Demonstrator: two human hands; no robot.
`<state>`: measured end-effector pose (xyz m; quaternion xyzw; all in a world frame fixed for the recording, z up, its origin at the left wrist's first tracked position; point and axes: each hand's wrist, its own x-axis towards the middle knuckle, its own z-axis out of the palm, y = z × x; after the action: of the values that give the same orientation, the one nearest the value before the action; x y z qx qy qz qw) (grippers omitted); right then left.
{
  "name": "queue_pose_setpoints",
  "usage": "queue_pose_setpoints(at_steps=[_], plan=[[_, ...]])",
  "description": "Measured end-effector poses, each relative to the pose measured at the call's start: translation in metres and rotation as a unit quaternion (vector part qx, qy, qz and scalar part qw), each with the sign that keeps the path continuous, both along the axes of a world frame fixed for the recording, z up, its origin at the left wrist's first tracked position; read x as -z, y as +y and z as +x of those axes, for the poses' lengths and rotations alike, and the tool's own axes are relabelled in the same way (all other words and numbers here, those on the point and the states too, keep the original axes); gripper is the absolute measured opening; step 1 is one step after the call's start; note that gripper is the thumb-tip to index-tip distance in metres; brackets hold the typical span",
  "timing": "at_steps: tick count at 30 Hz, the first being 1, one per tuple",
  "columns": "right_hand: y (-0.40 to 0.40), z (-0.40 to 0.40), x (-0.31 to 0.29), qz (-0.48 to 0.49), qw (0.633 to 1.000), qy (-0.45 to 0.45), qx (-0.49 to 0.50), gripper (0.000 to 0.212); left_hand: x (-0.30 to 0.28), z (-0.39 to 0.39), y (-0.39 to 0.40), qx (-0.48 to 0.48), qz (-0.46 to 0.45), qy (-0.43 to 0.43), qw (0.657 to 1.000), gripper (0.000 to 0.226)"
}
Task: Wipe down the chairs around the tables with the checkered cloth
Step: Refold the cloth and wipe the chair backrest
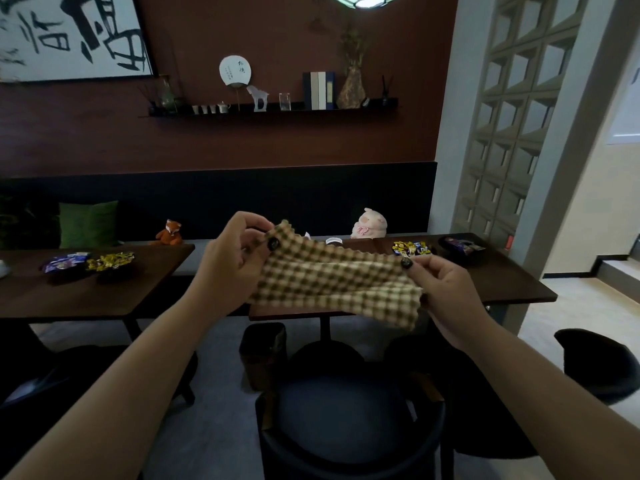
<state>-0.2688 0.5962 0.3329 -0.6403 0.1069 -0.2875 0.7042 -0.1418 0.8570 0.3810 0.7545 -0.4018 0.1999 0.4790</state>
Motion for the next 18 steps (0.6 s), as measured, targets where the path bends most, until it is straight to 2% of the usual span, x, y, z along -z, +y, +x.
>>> queue_pose_setpoints(at_steps=[3,6,10,12,15,18], plan=[[-0.003,0.007,0.000,0.025,0.999,0.032,0.000,0.007,0.008,-0.001,-0.003,-0.009,-0.053,0.019,0.998,0.021],[0.000,0.013,0.008,0.038,0.996,0.077,-0.008,0.011,0.014,0.000,-0.009,-0.067,-0.082,0.060,0.993,0.019],[0.004,0.019,0.014,-0.134,0.970,0.173,0.102,0.008,0.027,0.002,-0.024,-0.092,-0.079,0.183,0.976,0.013],[0.008,0.019,0.006,-0.202,0.953,0.170,0.148,0.008,0.033,-0.004,-0.034,-0.074,-0.089,0.242,0.963,0.006],[0.019,0.019,-0.009,-0.277,0.941,0.120,0.155,0.015,0.040,-0.017,-0.053,-0.023,-0.110,0.320,0.941,0.005],[0.033,0.021,-0.022,-0.264,0.951,0.091,0.131,0.018,0.047,-0.033,-0.073,0.039,-0.125,0.385,0.913,0.008]])
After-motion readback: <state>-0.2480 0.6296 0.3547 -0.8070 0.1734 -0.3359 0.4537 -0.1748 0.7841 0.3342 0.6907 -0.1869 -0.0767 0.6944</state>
